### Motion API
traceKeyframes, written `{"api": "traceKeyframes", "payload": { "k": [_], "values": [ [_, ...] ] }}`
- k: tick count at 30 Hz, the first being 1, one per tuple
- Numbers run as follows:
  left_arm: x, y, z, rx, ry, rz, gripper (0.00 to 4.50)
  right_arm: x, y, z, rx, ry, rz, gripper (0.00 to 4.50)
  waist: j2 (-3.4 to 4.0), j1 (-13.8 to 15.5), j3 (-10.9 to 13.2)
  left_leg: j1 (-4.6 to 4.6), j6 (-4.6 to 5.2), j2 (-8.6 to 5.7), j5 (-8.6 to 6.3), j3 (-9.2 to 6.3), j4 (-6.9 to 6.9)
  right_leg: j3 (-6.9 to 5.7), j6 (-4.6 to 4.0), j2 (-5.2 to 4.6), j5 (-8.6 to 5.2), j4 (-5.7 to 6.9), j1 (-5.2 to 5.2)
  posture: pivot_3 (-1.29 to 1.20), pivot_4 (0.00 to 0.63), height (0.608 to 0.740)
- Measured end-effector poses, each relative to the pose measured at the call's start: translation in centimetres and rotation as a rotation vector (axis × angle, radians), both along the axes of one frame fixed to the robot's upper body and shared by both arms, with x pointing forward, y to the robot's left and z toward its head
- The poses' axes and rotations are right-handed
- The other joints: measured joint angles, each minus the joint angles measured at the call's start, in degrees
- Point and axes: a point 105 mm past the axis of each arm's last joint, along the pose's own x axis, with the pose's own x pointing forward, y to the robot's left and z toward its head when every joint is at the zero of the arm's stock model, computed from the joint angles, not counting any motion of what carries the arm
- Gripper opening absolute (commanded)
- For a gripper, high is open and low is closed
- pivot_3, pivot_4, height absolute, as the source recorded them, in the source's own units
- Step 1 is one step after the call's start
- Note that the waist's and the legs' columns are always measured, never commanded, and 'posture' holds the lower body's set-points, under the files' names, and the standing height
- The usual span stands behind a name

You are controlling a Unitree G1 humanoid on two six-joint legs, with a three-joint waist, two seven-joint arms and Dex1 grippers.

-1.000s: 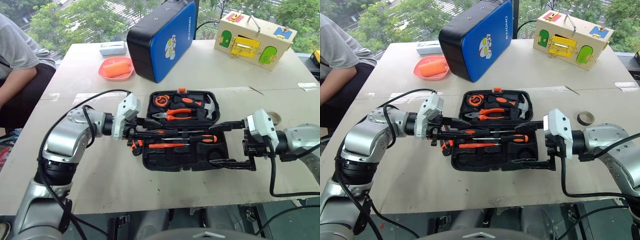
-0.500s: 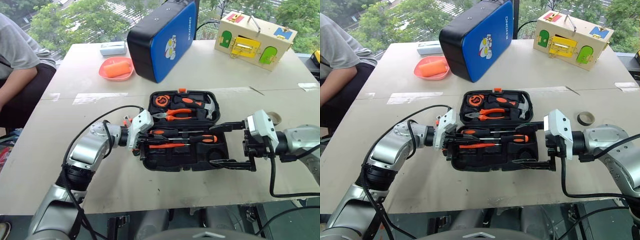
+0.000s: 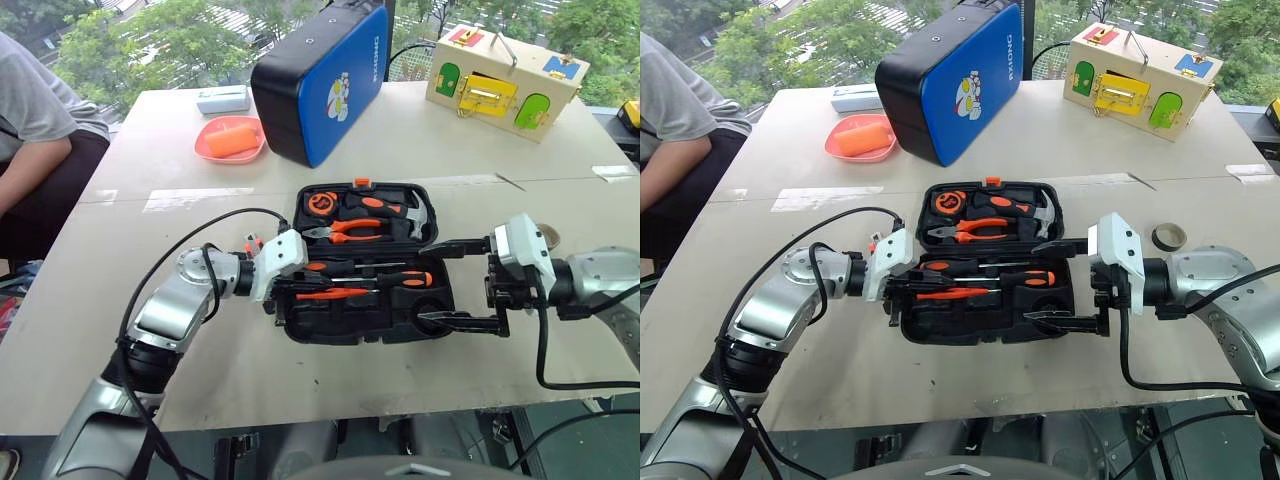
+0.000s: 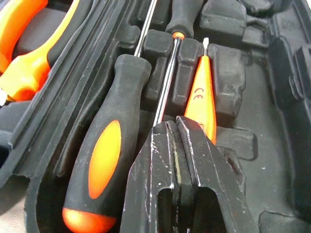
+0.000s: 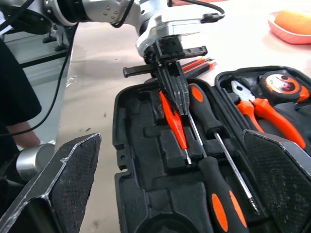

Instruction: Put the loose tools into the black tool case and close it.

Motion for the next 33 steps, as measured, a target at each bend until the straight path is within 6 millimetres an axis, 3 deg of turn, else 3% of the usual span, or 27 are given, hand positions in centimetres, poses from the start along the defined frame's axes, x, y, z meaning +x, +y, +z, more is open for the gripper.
{"api": "traceKeyframes", "payload": {
  "k": [7, 16, 33],
  "values": [
    [-0.4, 0.3, 0.2, -0.029, -0.040, 0.015, 0.02, 0.3, -0.1, 0.0, 0.007, 0.003, -0.007, 4.50, 0.08, -0.06, -0.09, -0.02, 0.00, 0.00, 0.00, 0.01, -0.04, 0.02, 0.00, 0.00, 0.00, -0.06, -0.04, 0.00, 0.150, 0.735],
    [-1.5, -0.4, 0.4, -0.118, 0.106, 0.046, 0.02, 0.3, 0.0, -0.1, 0.009, 0.004, -0.007, 4.50, 0.07, 0.24, -0.08, -0.05, 0.00, 0.00, 0.00, 0.00, 0.03, -0.02, 0.00, 0.00, 0.00, 0.03, -0.04, 0.00, 0.150, 0.735],
    [-1.0, -0.4, -0.3, -0.075, -0.016, 0.018, 0.02, 0.2, 0.2, -0.1, 0.018, 0.017, -0.015, 4.50, 0.06, 0.37, -0.14, 0.02, 0.00, 0.00, 0.00, 0.00, 0.04, -0.02, 0.00, -0.01, 0.00, 0.06, 0.02, 0.00, 0.150, 0.735]
  ]
}}
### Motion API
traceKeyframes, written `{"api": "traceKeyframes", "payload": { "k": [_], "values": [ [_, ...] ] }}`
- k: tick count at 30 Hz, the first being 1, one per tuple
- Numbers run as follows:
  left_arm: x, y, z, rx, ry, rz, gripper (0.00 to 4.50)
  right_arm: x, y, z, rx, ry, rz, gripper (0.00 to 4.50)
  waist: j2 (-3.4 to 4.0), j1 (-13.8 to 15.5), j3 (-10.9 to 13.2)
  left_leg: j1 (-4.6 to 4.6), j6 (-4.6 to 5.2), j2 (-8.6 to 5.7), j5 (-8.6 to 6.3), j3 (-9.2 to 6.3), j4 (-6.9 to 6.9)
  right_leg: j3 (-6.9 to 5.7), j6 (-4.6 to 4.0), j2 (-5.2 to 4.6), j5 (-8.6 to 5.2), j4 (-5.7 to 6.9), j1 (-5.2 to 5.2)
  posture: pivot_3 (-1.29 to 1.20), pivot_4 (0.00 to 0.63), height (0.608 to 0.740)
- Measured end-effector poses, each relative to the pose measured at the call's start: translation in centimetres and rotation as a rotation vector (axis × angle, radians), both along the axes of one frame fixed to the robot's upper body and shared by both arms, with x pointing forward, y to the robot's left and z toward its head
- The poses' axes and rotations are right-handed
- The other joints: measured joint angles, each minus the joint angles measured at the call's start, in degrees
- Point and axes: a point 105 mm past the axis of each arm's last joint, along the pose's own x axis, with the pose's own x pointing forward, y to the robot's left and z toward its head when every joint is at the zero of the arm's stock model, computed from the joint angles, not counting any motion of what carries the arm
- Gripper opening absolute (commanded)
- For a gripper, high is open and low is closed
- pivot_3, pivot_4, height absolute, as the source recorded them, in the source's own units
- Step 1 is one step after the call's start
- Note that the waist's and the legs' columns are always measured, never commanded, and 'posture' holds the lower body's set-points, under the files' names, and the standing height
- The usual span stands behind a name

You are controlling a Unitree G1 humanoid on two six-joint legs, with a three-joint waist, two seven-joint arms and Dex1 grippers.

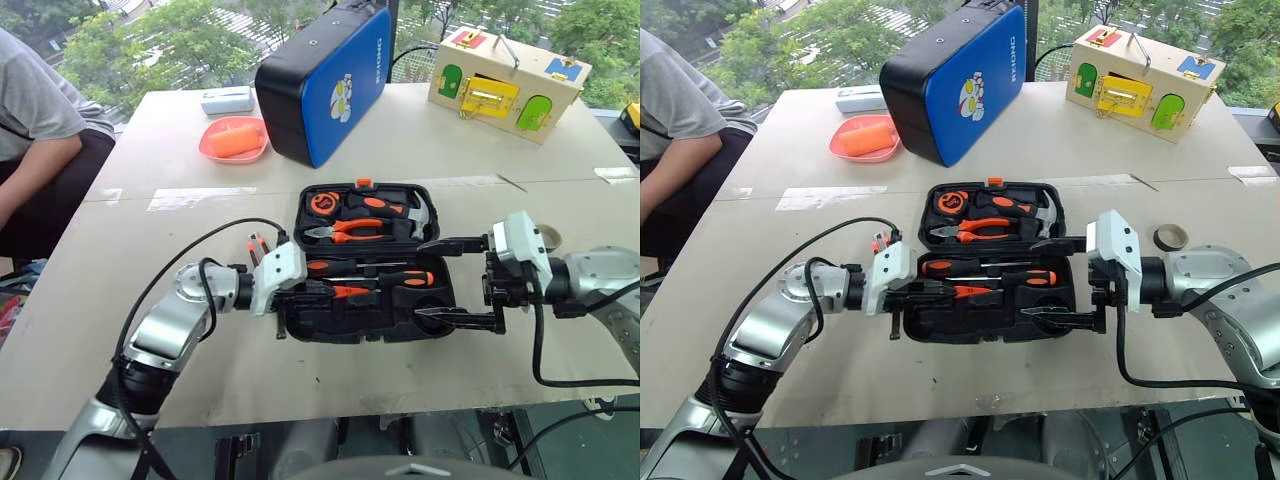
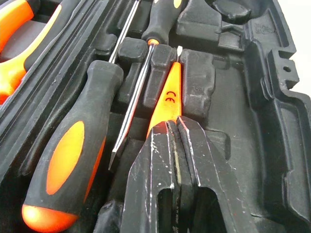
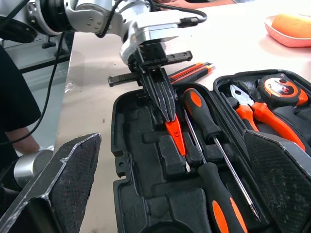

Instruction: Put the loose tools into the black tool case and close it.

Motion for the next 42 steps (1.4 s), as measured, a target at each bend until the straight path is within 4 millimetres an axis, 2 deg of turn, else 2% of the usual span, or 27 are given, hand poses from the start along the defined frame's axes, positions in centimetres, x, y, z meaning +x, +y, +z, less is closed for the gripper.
{"api": "traceKeyframes", "payload": {
  "k": [14, 17, 18, 20, 23, 25, 30, 34, 38, 42],
  "values": [
    [0.2, 0.4, -0.1, -0.038, 0.039, 0.046, 0.02, 0.1, 0.5, 0.4, 0.014, -0.012, 0.023, 4.50, 0.02, -0.12, -0.04, 0.10, 0.00, 0.00, 0.00, 0.00, -0.01, 0.02, 0.00, 0.01, 0.00, 0.13, 0.02, 0.00, 0.150, 0.735],
    [-0.3, 1.3, 0.3, -0.047, 0.049, 0.096, 0.89, 0.3, 0.8, 0.7, 0.016, -0.022, 0.039, 4.50, 0.02, -0.50, -0.04, 0.11, -0.01, 0.01, 0.00, 0.01, -0.05, 0.08, -0.01, 0.03, 0.00, 0.14, -0.01, 0.00, 0.150, 0.735],
    [-0.2, 2.0, 0.5, -0.050, 0.052, 0.137, 1.34, 0.3, 0.9, 0.8, 0.019, -0.027, 0.046, 4.50, 0.02, -0.59, -0.03, 0.12, -0.01, 0.02, 0.01, 0.01, -0.06, 0.09, -0.01, 0.04, 0.00, 0.14, -0.03, 0.00, 0.150, 0.735],
    [-0.7, 4.2, 1.5, -0.095, 0.077, 0.254, 2.34, 0.5, 1.1, 1.2, 0.029, -0.037, 0.062, 4.50, 0.00, -0.88, -0.02, 0.08, -0.02, 0.06, 0.01, 0.00, -0.08, 0.08, -0.02, 0.06, -0.01, 0.15, -0.09, 0.00, 0.150, 0.735],
    [-1.7, 8.6, 4.0, -0.142, 0.057, 0.477, 3.92, 0.9, 1.3, 1.8, 0.050, -0.053, 0.085, 4.50, -0.02, -1.22, 0.00, 0.01, -0.02, 0.06, 0.01, 0.00, -0.10, 0.09, -0.02, 0.06, -0.01, 0.07, -0.14, 0.00, 0.150, 0.735],
    [-3.6, 10.1, 4.6, -0.157, 0.063, 0.560, 4.42, 1.1, 1.5, 2.0, 0.058, -0.054, 0.108, 4.50, -0.04, -1.28, 0.01, -0.07, -0.02, 0.06, 0.01, 0.01, -0.09, 0.08, -0.01, 0.05, -0.01, -0.07, -0.15, 0.00, 0.150, 0.735],
    [-8.7, 12.3, 3.5, -0.150, 0.144, 0.743, 4.42, 1.7, 1.4, 1.7, 0.061, -0.043, 0.142, 4.50, -0.03, -0.71, 0.01, -0.04, -0.02, 0.06, 0.00, 0.05, -0.10, 0.08, -0.02, 0.03, -0.01, -0.17, -0.08, 0.00, 0.150, 0.735],
    [-12.9, 15.3, 1.9, -0.136, 0.204, 1.001, 4.42, 2.0, 1.6, 1.6, 0.069, -0.042, 0.180, 4.50, -0.04, 0.20, 0.02, -0.03, -0.01, 0.06, -0.01, 0.03, -0.11, 0.11, -0.03, -0.02, -0.01, -0.18, -0.06, 0.00, 0.150, 0.735],
    [-13.6, 14.6, 1.9, -0.178, 0.213, 1.060, 4.42, 1.9, 1.8, 2.0, 0.073, -0.057, 0.214, 4.50, -0.07, 1.74, 0.02, -0.05, 0.20, 0.05, -0.14, -0.01, -0.07, 0.12, -0.07, -0.03, 0.01, -0.20, -0.01, 0.00, 0.150, 0.735],
    [-10.8, 13.4, 3.0, -0.220, 0.186, 1.064, 4.42, 1.8, 2.0, 1.7, 0.060, -0.056, 0.232, 4.50, -0.06, 2.44, 0.01, -0.01, 0.08, 0.05, -0.06, -0.08, -0.06, 0.08, -0.13, 0.02, 0.05, -0.10, -0.03, 0.00, 0.150, 0.735]
  ]
}}
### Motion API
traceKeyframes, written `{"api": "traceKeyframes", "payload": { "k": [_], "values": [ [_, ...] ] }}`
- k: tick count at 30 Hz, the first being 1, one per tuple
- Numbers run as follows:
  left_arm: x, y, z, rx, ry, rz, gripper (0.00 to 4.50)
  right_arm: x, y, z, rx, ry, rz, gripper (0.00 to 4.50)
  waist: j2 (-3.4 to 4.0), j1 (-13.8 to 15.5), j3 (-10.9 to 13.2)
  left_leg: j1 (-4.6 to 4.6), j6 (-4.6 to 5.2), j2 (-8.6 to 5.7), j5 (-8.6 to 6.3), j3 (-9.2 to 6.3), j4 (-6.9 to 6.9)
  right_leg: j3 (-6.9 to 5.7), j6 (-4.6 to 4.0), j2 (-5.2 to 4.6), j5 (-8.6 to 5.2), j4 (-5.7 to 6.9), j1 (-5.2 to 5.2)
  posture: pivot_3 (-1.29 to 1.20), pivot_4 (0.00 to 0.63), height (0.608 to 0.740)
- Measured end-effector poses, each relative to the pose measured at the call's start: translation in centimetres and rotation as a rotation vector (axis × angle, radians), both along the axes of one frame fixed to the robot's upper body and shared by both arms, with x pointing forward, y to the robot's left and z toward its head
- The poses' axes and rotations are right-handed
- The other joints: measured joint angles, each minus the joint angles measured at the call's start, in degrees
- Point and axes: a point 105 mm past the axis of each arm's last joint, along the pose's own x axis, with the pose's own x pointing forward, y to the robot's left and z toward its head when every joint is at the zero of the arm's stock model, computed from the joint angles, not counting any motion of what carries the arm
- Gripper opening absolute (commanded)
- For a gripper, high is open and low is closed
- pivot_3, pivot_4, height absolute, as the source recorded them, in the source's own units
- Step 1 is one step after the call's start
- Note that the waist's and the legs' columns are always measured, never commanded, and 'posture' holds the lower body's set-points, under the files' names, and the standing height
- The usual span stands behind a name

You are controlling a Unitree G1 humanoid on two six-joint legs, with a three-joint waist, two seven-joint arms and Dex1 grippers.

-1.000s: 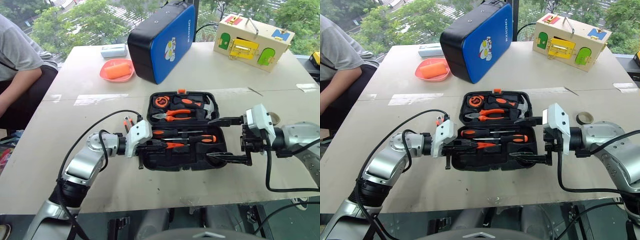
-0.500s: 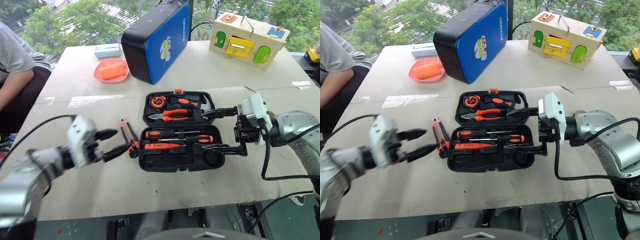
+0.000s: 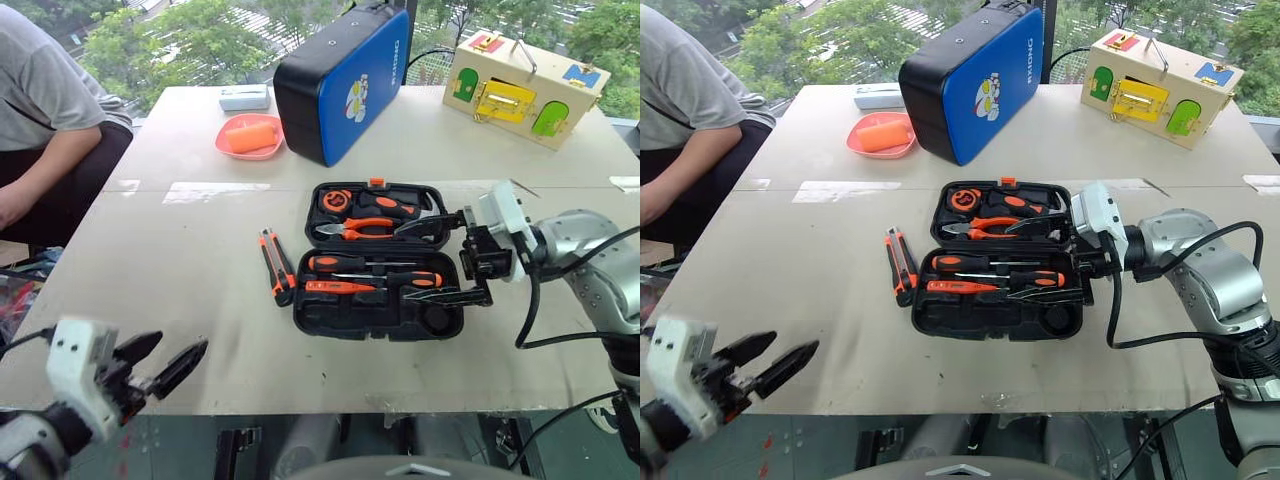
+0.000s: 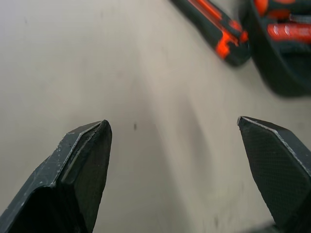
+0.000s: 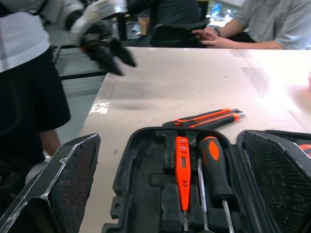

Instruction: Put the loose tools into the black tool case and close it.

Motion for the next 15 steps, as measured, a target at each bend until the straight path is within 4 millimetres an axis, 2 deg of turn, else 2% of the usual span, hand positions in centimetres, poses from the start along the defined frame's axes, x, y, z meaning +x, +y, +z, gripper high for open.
{"api": "traceKeyframes", "payload": {
  "k": [4, 8, 15],
  "values": [
    [3.4, -1.7, 0.9, -0.008, 0.016, -0.004, 4.42, 0.0, -0.1, -0.1, -0.004, -0.010, -0.008, 4.50, -0.04, -0.30, -0.02, 0.04, -0.11, 0.00, 0.06, 0.15, 0.01, -0.02, 0.01, 0.02, 0.00, 0.13, -0.04, 0.00, 0.150, 0.735],
    [7.6, -3.1, 1.5, -0.052, 0.066, 0.048, 4.42, -0.4, 0.1, -0.5, -0.002, -0.016, -0.025, 4.50, -0.10, -0.91, -0.03, -0.02, -0.14, -0.02, 0.08, 0.12, 0.06, -0.08, 0.03, 0.03, 0.01, 0.25, -0.08, 0.00, 0.150, 0.735],
    [11.5, -4.5, 0.4, -0.055, 0.192, 0.084, 4.42, -0.6, 0.1, -1.0, 0.005, -0.018, -0.076, 4.50, -0.14, -1.84, -0.03, -0.03, -0.22, 0.00, 0.13, 0.12, 0.05, -0.03, 0.03, 0.06, 0.00, 0.25, -0.15, 0.00, 0.150, 0.735]
  ]
}}
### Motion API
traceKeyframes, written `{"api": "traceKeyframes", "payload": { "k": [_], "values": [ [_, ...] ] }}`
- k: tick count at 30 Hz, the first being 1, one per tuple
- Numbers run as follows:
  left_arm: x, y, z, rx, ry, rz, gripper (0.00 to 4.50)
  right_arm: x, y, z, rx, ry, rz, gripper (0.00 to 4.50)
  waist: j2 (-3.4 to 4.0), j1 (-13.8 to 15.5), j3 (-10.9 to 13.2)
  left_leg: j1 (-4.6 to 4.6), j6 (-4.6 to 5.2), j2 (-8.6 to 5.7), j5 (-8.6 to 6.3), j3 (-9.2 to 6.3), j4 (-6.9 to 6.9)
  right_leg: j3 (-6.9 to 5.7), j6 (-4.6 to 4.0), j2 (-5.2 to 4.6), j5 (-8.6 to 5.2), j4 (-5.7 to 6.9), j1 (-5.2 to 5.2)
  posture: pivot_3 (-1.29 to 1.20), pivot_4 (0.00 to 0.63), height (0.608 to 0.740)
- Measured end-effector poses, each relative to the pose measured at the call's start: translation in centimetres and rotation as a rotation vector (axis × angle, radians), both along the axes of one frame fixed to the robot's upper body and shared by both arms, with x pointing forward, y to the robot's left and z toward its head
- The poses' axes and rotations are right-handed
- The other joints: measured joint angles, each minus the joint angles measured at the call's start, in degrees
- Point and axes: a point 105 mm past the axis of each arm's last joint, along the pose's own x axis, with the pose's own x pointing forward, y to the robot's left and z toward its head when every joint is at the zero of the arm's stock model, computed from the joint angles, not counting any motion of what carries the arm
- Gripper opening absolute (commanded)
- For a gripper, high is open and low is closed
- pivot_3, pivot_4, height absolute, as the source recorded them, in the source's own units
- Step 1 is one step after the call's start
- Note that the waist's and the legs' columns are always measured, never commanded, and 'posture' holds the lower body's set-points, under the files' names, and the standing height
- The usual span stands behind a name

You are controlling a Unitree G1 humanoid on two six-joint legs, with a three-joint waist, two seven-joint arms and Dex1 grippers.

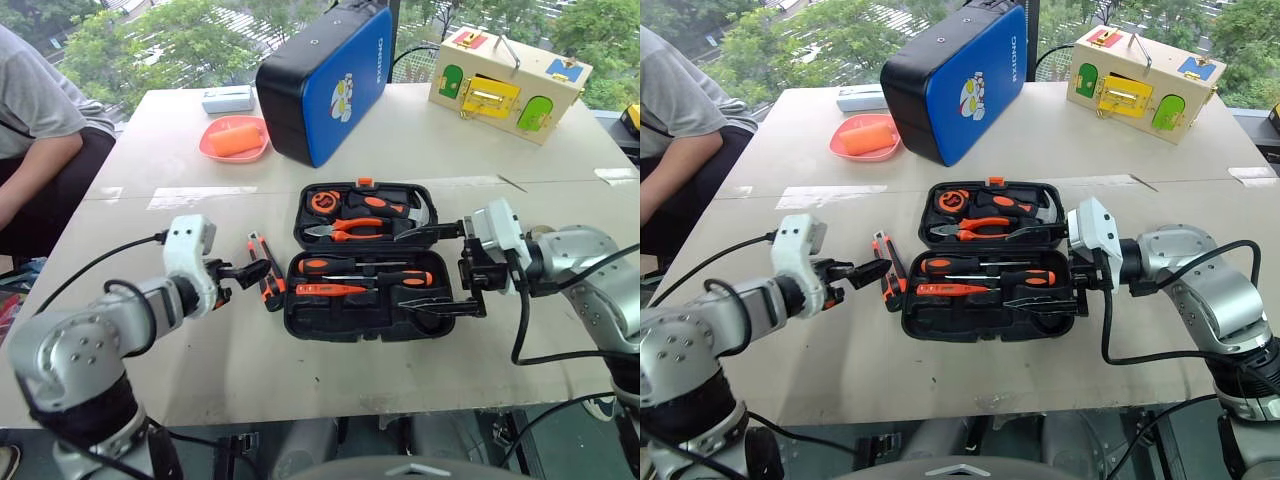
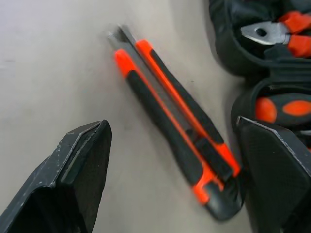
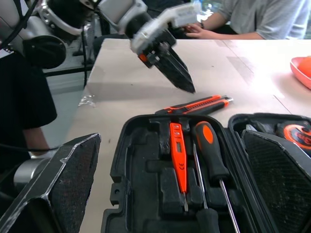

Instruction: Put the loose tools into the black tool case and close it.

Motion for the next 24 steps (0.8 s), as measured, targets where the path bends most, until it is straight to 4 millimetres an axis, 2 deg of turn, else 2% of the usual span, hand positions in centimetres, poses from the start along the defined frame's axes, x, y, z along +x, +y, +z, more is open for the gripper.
{"api": "traceKeyframes", "payload": {
  "k": [4, 8, 9, 10, 12, 15, 18, 24],
  "values": [
    [1.7, -0.1, -1.2, 0.009, 0.087, 0.044, 4.42, 0.0, 0.1, 0.0, 0.003, -0.004, -0.016, 4.50, -0.01, -0.04, 0.00, 0.00, 0.00, -0.01, 0.00, 0.02, 0.03, 0.02, 0.00, 0.00, 0.00, 0.01, 0.01, 0.00, 0.150, 0.735],
    [2.9, -1.0, -1.4, -0.015, 0.118, 0.046, 4.42, 0.1, 0.0, 0.0, 0.007, -0.002, -0.035, 4.50, 0.10, 0.73, -0.06, 0.04, -0.01, -0.02, 0.01, 0.02, 0.03, 0.01, 0.00, -0.02, 0.00, 0.06, 0.03, 0.00, 0.150, 0.735],
    [3.0, -1.2, -1.6, -0.019, 0.130, 0.047, 3.92, 0.2, 0.0, 0.0, 0.009, -0.002, -0.038, 4.50, 0.13, 0.93, -0.09, 0.08, -0.01, -0.02, 0.02, 0.00, 0.03, -0.01, 0.00, -0.04, 0.00, 0.07, 0.07, 0.00, 0.150, 0.735],
    [3.2, -1.2, -1.7, -0.010, 0.141, 0.057, 3.68, 0.2, 0.0, 0.0, 0.011, -0.002, -0.041, 4.50, 0.18, 1.06, -0.12, 0.14, -0.01, -0.04, 0.02, 0.00, 0.03, 0.00, 0.01, -0.06, 0.00, 0.07, 0.09, 0.00, 0.150, 0.735],
    [3.4, -1.1, -2.1, -0.026, 0.159, 0.067, 2.64, 0.3, 0.1, 0.0, 0.014, 0.000, -0.048, 4.50, 0.36, 1.16, -0.24, 0.25, -0.01, -0.11, 0.01, 0.03, 0.03, 0.05, 0.02, -0.10, 0.01, 0.07, 0.20, 0.00, 0.150, 0.735],
    [3.4, -1.6, -2.3, -0.050, 0.173, 0.043, 1.49, 0.3, 0.1, 0.0, 0.015, 0.004, -0.050, 4.50, 0.29, 1.06, -0.38, 0.29, 0.00, -0.12, 0.01, 0.03, 0.01, 0.08, 0.03, -0.10, 0.01, 0.07, 0.22, 0.00, 0.150, 0.735],
    [3.4, -1.2, -2.4, -0.037, 0.195, 0.042, 0.25, 0.3, -0.1, 0.2, 0.017, 0.001, -0.058, 4.50, 0.40, 0.91, -0.53, 0.46, 0.00, -0.12, 0.01, 0.07, -0.07, 0.16, 0.04, -0.10, 0.00, 0.05, 0.35, 0.00, 0.150, 0.735],
    [2.9, 0.7, -1.9, -0.004, 0.236, 0.010, 0.16, 0.2, -0.2, 0.2, 0.020, -0.001, -0.064, 4.50, 0.37, -0.29, -0.54, 0.65, -0.01, -0.09, 0.01, 0.15, -0.30, 0.48, 0.04, 0.00, -0.01, 0.06, 0.35, 0.00, 0.150, 0.735]
  ]
}}
